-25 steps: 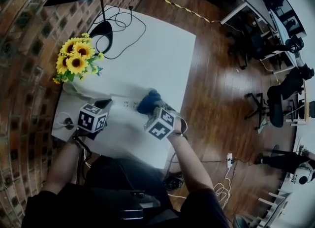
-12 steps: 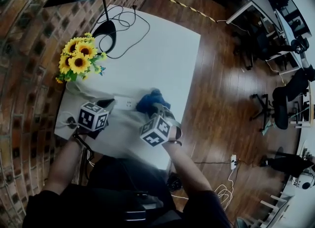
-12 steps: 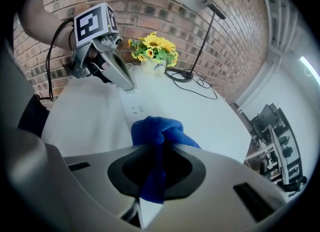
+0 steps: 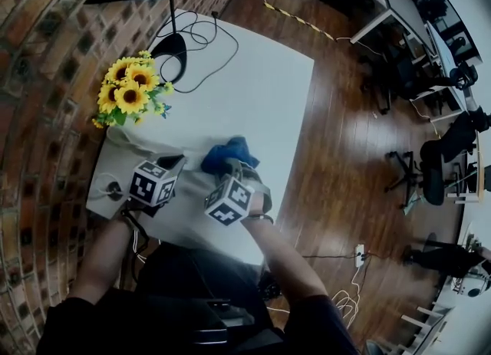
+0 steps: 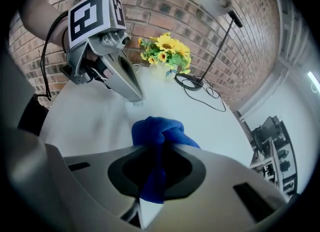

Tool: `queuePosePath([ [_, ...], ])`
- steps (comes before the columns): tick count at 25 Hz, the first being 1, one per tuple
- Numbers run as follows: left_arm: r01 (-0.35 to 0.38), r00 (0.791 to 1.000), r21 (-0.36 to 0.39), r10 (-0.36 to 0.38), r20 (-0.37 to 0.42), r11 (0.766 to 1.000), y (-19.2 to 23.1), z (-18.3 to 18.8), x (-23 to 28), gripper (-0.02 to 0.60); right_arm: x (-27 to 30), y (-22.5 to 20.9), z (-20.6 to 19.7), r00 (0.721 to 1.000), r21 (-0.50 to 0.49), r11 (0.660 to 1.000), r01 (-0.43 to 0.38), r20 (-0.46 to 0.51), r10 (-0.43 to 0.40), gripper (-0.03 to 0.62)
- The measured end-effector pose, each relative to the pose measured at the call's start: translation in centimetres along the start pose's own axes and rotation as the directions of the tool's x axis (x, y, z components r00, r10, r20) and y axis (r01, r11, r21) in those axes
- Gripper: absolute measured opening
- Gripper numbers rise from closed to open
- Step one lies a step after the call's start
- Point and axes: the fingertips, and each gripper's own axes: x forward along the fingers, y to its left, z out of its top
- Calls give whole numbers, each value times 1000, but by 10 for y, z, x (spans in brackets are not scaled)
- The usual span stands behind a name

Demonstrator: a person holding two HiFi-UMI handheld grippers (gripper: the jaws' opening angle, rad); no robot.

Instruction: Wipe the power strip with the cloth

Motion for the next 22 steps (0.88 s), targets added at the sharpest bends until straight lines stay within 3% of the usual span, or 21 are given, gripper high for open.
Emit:
queuePosePath([
  [4, -15, 1000, 62, 14, 6, 998, 0, 0, 0, 25, 2, 7, 19, 1000, -22, 1000, -8, 15, 9, 43],
  [11, -18, 1000, 61, 17, 7, 998, 5, 0, -2, 20, 12, 15, 25, 1000, 34, 999, 13, -1, -13, 41],
  [14, -93, 994, -18, 94, 52, 995, 33, 0, -15, 20, 10, 13, 22, 1000, 44, 999, 27, 12, -27, 41],
  [16, -103, 994, -41, 104, 28, 994, 46, -10, -16, 18, 11, 11, 22, 999, 46, 999, 25, 18, -26, 40],
  [22, -142, 990, 57, 141, 26, 988, 47, -17, -8, 20, 12, 14, 24, 999, 35, 998, 43, 7, -44, 38],
])
